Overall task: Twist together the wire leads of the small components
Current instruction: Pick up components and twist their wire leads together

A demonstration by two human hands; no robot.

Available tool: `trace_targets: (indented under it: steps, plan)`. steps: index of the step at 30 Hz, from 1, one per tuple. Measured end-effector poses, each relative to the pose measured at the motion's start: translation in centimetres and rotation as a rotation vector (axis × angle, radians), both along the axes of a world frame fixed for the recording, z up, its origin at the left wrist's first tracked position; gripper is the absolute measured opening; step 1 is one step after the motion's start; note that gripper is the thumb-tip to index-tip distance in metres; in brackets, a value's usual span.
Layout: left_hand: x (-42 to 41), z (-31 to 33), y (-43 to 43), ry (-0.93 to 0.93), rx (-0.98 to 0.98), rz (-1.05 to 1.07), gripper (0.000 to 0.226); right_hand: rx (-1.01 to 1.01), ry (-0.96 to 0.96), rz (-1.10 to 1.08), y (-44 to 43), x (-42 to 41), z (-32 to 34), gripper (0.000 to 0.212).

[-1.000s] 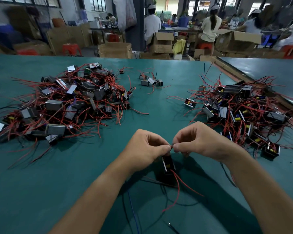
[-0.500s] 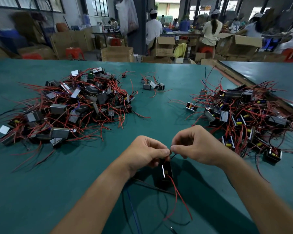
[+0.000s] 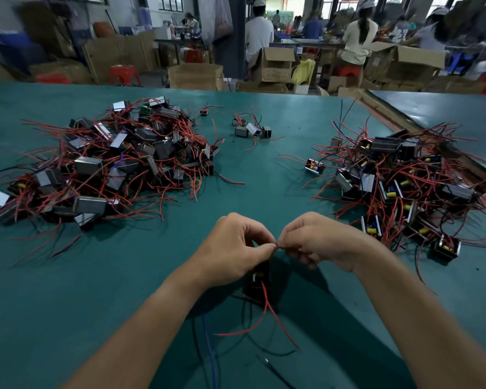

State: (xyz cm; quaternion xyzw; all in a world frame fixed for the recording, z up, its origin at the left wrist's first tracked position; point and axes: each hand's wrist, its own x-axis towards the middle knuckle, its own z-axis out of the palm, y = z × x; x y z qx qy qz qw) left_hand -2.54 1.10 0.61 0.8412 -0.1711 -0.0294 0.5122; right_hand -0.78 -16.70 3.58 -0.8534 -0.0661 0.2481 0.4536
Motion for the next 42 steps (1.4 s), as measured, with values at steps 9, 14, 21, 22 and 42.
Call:
trace_targets:
  steps: [9,14,21,22,42]
  plan:
    - [0.4,0.6,0.4,0.177,-0.213,-0.019,0.02,0.128,-0.342,0.159,-1.0,0.1,0.2,0.015]
    - [0.2,0.8,0.6,0.254,-0.239,-0.066,0.017,0.067,-0.519,0.242,-1.4,0.3,0.1,0.007]
    - [0.5,0.8,0.5,0.311,-0.254,-0.088,0.022,0.139,-0.502,0.229,-1.8,0.7,0.0,0.004]
    - [0.5,0.7,0.5,0.308,-0.257,-0.09,0.022,0.145,-0.493,0.23,-1.8,0.7,0.0,0.004]
    - [0.7,0.1,-0.4,0.03,-0.163,0.195,0.02,0.171,-0.537,-0.089,0.2,1.0,-1.3,0.017]
